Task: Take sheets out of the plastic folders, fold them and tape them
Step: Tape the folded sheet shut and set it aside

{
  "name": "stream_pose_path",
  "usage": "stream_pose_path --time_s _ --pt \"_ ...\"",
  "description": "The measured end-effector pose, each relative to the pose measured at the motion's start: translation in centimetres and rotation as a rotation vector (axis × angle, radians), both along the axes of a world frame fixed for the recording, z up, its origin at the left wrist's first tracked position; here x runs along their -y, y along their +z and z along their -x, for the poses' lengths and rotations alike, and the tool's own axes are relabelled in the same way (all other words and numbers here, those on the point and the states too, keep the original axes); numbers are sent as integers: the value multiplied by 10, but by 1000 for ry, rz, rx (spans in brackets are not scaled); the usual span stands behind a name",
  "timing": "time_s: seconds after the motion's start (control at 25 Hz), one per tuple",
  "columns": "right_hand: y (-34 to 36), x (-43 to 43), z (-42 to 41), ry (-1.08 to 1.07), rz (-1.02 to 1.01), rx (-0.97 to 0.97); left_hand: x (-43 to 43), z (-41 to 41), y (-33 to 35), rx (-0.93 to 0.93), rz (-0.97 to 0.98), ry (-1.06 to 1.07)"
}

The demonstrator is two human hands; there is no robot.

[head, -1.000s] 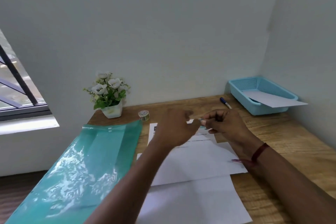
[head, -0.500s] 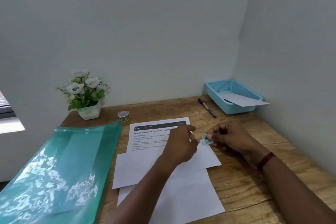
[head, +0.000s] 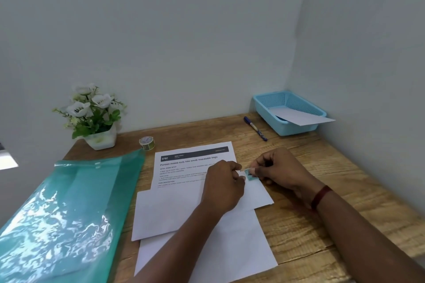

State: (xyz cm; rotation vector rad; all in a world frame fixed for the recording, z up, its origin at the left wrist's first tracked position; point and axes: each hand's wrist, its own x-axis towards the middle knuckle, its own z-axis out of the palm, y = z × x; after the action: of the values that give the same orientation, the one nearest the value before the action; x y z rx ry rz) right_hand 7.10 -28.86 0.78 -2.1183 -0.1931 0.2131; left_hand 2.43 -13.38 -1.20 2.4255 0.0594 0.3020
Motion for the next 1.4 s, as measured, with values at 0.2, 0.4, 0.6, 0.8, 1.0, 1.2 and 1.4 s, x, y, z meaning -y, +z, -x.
stream_pose_path --time_s 0.2,0.4,0.6,0.8,1.0,1.2,1.4 --pt "-2 -2 -2 -25 -2 -2 0 1 -3 18 -35 -20" --pt "-4 -4 -3 -18 34 12 2 1 -4 17 -55 -28" --pt "-4 -4 -2 -5 51 19 3 2 -6 40 -91 -23" --pt "-6 -6 -4 -16 121 51 4 3 -8 48 -111 -22" --pt "-2 -10 -5 -84 117 21 4 0 -10 41 -137 -19" --pt "-3 -18 -9 -177 138 38 3 -4 -10 33 -144 -21" --pt "-8 -19 -12 -181 200 105 -1 -8 -6 -6 -108 -29"
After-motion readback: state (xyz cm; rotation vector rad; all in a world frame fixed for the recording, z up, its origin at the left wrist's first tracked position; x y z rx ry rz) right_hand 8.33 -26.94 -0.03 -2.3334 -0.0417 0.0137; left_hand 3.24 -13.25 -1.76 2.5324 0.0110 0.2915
